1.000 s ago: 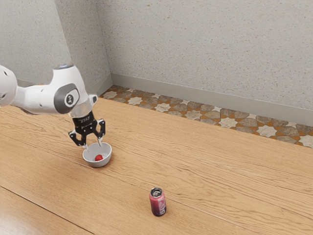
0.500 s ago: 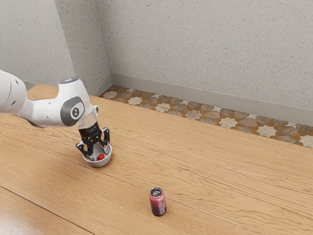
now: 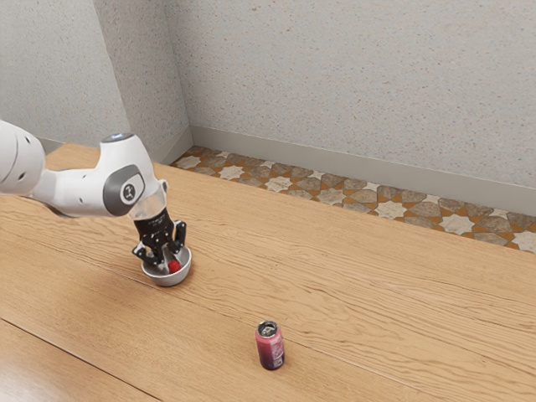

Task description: Take strawberry from the bowl

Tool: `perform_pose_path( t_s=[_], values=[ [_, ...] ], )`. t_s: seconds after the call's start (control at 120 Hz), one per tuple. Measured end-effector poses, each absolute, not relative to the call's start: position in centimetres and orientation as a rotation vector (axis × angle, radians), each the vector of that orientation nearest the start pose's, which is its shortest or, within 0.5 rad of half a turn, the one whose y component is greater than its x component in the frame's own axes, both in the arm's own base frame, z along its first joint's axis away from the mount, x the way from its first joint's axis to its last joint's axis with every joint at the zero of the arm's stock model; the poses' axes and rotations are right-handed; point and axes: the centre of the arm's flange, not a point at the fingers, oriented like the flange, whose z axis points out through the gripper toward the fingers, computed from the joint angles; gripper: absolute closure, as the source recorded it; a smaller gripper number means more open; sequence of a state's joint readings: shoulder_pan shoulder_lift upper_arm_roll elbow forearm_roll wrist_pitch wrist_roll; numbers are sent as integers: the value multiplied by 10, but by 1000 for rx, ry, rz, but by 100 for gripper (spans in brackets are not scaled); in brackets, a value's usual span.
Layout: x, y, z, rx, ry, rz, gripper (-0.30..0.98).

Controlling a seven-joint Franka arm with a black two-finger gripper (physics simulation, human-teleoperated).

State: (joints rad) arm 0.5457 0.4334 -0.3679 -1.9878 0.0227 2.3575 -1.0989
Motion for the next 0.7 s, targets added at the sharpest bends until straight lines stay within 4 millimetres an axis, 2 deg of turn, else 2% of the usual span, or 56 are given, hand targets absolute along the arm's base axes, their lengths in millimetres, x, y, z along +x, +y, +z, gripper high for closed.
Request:
perform_pose_path(
  t_s=[0.108, 0.175, 0.225, 0.292, 0.35, 0.408, 0.467, 0.633, 0.675, 0.7],
  values=[
    [594, 116, 279, -2576, -1962, 105, 66],
    [582, 105, 308, -2571, -1941, 54, 68],
    [580, 75, 331, -2609, -1879, 18, 69],
    [580, 14, 345, -2684, -1754, 13, 70],
    [579, -35, 333, -2736, -1651, 64, 70],
    [582, -61, 311, -2751, -1607, 129, 71],
    [586, -68, 301, -2745, -1600, 149, 67],
    [590, -66, 303, -2733, -1586, 119, 33],
    [589, -65, 322, -2740, -1531, 64, 27],
    [588, -65, 349, -2758, -1461, -15, 24]
  ],
)
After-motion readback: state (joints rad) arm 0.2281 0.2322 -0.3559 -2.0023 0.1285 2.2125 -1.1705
